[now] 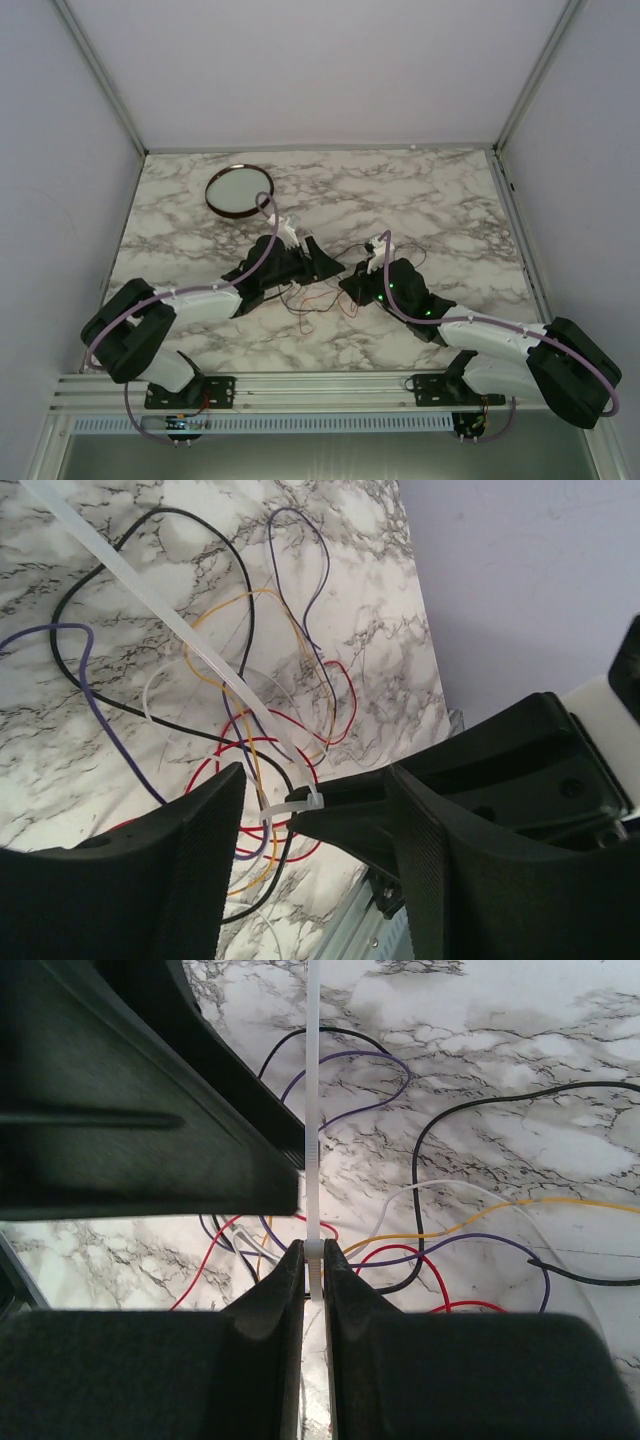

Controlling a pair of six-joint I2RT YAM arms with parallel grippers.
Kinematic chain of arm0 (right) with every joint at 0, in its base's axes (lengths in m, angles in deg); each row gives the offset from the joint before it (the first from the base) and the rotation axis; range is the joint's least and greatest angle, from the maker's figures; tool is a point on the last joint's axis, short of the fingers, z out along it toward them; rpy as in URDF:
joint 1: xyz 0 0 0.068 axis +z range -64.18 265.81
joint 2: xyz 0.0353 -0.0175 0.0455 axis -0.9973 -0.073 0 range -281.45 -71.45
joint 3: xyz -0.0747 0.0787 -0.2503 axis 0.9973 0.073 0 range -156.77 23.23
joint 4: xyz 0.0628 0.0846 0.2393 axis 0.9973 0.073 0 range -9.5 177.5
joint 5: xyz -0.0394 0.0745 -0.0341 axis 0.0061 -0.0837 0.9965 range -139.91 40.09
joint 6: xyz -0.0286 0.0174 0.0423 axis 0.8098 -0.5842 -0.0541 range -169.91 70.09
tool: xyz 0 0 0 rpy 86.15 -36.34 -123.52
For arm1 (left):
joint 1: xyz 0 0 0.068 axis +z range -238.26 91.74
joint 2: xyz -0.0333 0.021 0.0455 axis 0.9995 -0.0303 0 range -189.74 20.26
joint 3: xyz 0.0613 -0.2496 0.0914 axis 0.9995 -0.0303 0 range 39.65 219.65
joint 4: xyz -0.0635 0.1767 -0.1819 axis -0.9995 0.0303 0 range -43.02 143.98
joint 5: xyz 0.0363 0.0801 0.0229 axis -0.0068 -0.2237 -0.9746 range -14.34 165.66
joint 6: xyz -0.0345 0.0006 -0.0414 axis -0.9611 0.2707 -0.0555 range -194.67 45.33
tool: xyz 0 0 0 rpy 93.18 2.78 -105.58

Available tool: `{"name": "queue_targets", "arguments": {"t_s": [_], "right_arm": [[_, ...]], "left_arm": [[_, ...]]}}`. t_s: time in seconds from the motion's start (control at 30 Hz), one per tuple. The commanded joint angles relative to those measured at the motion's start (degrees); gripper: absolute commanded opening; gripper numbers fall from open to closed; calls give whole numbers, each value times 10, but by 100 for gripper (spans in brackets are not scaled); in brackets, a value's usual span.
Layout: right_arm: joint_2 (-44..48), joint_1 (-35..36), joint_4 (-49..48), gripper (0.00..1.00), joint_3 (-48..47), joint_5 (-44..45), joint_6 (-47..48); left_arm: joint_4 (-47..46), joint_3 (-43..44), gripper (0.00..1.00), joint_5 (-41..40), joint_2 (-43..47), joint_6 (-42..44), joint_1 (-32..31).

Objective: Zip-tie the wires
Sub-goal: Tie the cable at the center of the board.

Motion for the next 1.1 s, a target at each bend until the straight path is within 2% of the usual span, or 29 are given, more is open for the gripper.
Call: {"name": "queue_targets", "arguments": {"t_s": [0.0,0.1,0.2,0.33,0.37,0.8,1.07], "right_arm": [[13,8,-17,3,-14,7,-3],[12,8,-15,3,-14,8,-2],[7,8,-11,3,-16,11,-4],[0,8,-7,3,-19,13,-5],[-2,8,-4,3,-20,13,-4],[-38,10,16,3,-36,0,5],[-44,16,19,3,-38,2,5]], "left_arm": [[-62,24,57,-10,-25,-1,-8],[-69,35,47,-7,-35,10,-8],[-60,48,25,0,-38,17,-8],[-33,49,2,-18,-21,25,-8],[-22,50,0,-23,-15,28,-7],[41,74,0,-24,20,64,33],[46,72,0,-21,32,66,47]]}}
